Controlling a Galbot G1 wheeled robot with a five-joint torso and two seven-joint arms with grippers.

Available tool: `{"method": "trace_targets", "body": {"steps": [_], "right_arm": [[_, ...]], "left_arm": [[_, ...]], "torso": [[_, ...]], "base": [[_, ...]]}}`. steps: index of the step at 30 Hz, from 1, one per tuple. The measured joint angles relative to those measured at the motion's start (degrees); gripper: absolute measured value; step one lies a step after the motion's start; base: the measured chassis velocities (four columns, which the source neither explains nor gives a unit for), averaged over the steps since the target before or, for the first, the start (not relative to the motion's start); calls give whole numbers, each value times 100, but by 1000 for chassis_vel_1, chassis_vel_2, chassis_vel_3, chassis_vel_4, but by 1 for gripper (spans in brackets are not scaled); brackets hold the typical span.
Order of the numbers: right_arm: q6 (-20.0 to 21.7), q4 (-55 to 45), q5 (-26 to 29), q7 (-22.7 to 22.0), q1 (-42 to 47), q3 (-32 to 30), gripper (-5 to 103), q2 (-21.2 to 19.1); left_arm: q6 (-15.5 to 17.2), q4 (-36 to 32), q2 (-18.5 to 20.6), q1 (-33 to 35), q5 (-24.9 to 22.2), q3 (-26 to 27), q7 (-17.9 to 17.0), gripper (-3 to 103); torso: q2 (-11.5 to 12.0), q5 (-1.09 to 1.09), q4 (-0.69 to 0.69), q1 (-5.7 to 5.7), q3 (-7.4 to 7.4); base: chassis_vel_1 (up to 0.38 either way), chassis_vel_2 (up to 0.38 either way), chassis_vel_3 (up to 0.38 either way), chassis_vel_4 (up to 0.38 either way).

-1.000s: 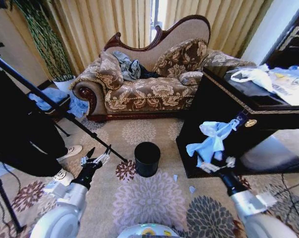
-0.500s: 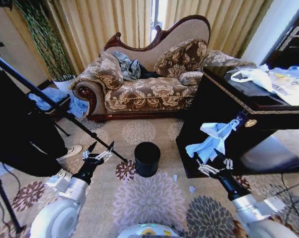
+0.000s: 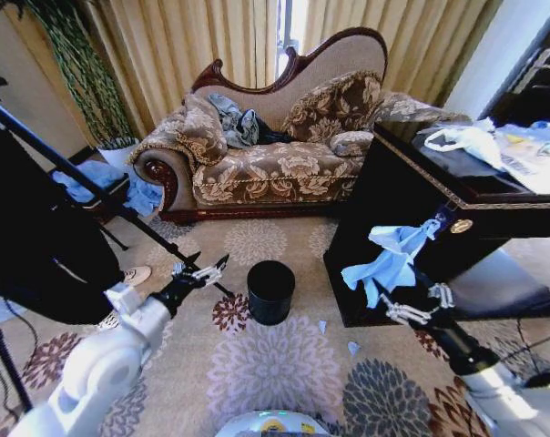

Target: Place a garbage bag over the trash bin.

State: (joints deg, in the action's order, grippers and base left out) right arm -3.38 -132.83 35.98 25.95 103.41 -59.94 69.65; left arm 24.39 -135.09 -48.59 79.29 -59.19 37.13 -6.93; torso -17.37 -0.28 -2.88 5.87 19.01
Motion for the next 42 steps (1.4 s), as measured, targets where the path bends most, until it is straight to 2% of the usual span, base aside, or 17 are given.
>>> {"method": "trace_targets", "body": {"steps": [2, 4, 5, 7, 9, 10, 12, 14, 15, 18, 19, 23, 28, 31, 33, 36, 42], "right_arm": [[-73, 307, -149, -60, -84, 29, 100, 2], [-82, 363, -164, -55, -101, 27, 100, 2], [-90, 509, -152, 46, -151, -41, 100, 0], [-83, 563, -98, 133, -167, -97, 100, -6], [-60, 686, 142, 416, -198, -278, 100, -36], [-58, 741, 265, 546, -215, -350, 100, -40], [-57, 785, 353, 620, -229, -398, 100, -43], [-28, 938, 615, 716, -319, -563, 100, -58], [-28, 938, 615, 716, -319, -563, 100, -58], [-65, 1280, 645, 771, -460, -828, 100, -99], [-65, 1280, 645, 771, -460, -828, 100, -99], [-335, 1773, 529, 973, -576, -1184, 100, -138], [-404, 1947, 500, 1161, -539, -1519, 100, -134], [-507, 2096, 506, 1332, -431, -1697, 100, -152], [-519, 2108, 503, 1336, -426, -1697, 100, -151], [-590, 2134, 438, 1336, -438, -1619, 100, -77], [-656, 2146, 292, 1335, -442, -1500, 100, -18]], "left_arm": [[-2, 293, 235, -334, -242, -401, -33, 99], [-7, 378, 284, -425, -285, -507, -32, 99], [-23, 668, 435, -805, -469, -904, -21, 98], [-24, 801, 484, -1027, -622, -1088, -39, 98], [18, 1148, 552, -1875, -1207, -1678, -251, 98], [48, 1301, 548, -2294, -1426, -1994, -383, 97], [63, 1378, 539, -2492, -1505, -2163, -447, 97], [98, 1669, 457, -3282, -1668, -2960, -638, 97], [98, 1669, 457, -3282, -1668, -2960, -638, 97], [131, 1935, 279, -4199, -1951, -3766, -962, 97], [131, 1935, 279, -4199, -1951, -3766, -962, 97], [185, 2341, -192, -5260, -2408, -4451, -1342, 97], [272, 2598, -636, -5896, -2929, -4749, -1643, 96], [323, 2849, -1237, -6517, -3824, -5004, -2075, 96], [328, 2873, -1298, -6576, -3920, -5033, -2129, 96], [429, 3125, -1751, -6945, -4528, -5286, -2462, 96], [508, 3448, -2117, -7152, -4823, -5550, -2537, 95]], "torso": [[0, 1, -1, 0, 0], [0, 0, -2, 0, 0], [0, 1, 0, 0, 0], [0, 0, 0, 0, 0], [0, -2, -1, 0, 0], [0, 1, -3, 0, 0], [0, 2, -2, 0, 0], [0, 0, -3, 0, 0], [0, 0, -3, 0, 0], [0, 2, 0, 0, 0], [0, 2, 0, 0, 0], [1, 4, -1, 0, 0], [0, 1, -2, 0, 0], [0, 1, -3, 0, 0], [0, 2, -3, 0, 0], [0, 2, -2, 0, 0], [0, 1, 0, 0, 0]], "base": [[0, 0, 0, 0], [0, 0, 0, 0], [0, 0, 0, 0], [0, 0, 0, 0], [0, 0, 0, 0], [0, 0, 0, 0], [0, 0, 0, 0], [0, 0, 0, 0], [0, 0, 0, 0], [0, 0, 0, 0], [0, 0, 0, 0], [0, 0, 0, 0], [0, 0, 0, 0], [0, 0, 0, 0], [0, 0, 0, 0], [0, 0, 0, 0], [0, 0, 0, 0]]}}
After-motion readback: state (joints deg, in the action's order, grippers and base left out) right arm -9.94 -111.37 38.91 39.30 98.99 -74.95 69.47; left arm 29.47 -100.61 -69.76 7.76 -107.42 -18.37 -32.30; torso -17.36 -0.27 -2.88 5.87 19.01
